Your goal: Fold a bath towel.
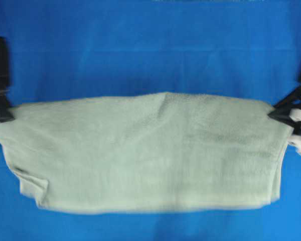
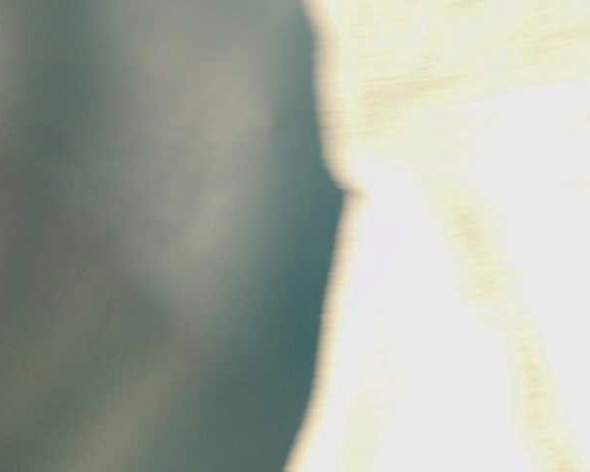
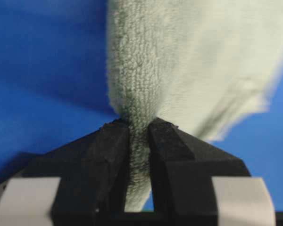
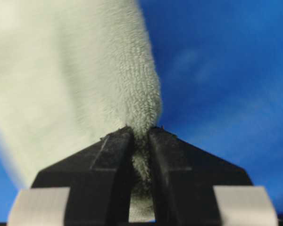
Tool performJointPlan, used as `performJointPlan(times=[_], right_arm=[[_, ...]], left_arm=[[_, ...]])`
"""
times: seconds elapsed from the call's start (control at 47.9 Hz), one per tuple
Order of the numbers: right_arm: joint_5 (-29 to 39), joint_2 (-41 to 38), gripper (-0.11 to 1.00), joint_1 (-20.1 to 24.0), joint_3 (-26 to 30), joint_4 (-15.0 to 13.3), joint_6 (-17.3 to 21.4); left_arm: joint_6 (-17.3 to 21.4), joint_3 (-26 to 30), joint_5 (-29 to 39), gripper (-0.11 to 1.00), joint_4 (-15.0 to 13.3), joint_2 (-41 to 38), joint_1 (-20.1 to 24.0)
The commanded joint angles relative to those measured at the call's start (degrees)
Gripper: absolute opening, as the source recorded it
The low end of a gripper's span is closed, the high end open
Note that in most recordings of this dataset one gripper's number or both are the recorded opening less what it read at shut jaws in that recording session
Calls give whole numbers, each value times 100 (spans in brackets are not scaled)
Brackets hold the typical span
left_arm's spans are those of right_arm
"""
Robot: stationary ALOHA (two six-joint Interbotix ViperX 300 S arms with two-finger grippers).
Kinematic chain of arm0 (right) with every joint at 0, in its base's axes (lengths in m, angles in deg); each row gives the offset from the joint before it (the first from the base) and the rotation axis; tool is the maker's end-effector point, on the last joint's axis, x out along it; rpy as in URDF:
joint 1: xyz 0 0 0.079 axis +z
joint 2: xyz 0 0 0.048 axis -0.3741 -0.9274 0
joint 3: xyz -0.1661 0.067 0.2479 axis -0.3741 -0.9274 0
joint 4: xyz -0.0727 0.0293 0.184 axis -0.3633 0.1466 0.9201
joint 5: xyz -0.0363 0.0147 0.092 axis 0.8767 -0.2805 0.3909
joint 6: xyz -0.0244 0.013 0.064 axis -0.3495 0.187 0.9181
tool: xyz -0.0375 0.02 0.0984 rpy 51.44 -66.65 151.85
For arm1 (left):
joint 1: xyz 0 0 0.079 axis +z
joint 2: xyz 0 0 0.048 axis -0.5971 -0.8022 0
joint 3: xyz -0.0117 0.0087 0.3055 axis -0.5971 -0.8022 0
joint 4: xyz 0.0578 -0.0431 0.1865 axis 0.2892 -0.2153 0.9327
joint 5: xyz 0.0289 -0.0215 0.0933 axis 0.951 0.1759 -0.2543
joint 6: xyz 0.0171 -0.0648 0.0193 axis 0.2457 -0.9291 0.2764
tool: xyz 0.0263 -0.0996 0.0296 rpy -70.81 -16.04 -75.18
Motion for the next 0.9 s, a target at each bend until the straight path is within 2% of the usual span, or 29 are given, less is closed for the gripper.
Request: performJointPlan(times=[0.0,0.083,0.209,0.313,0.396,0.522,0.626,0.73,0.876], right_arm=[[229,62,13,308,501,-290,-9],[299,0,13,422,694,-563,-9],[791,-220,13,290,765,-1195,-9],[1318,-431,13,-255,765,-1767,-18],[1318,-571,13,-896,765,-2101,-44],[896,-932,13,-2109,844,-2206,-246],[369,-1248,13,-2804,958,-2215,-580],[-185,-1494,13,-3190,1081,-2215,-940],[-316,-1556,13,-3313,1125,-2206,-1028]], left_arm=[[-158,334,132,8,-18,246,-158],[-404,431,79,8,-9,448,-334],[-712,448,-281,8,-9,510,-589],[-949,448,-835,8,-9,448,-844],[-1055,448,-1477,8,-9,325,-1090],[-1081,510,-2329,8,-9,26,-1415],[-1072,650,-2681,8,26,-325,-1635],[-1081,809,-2856,8,26,-703,-1714],[-1090,1002,-3182,8,26,-1143,-1837]])
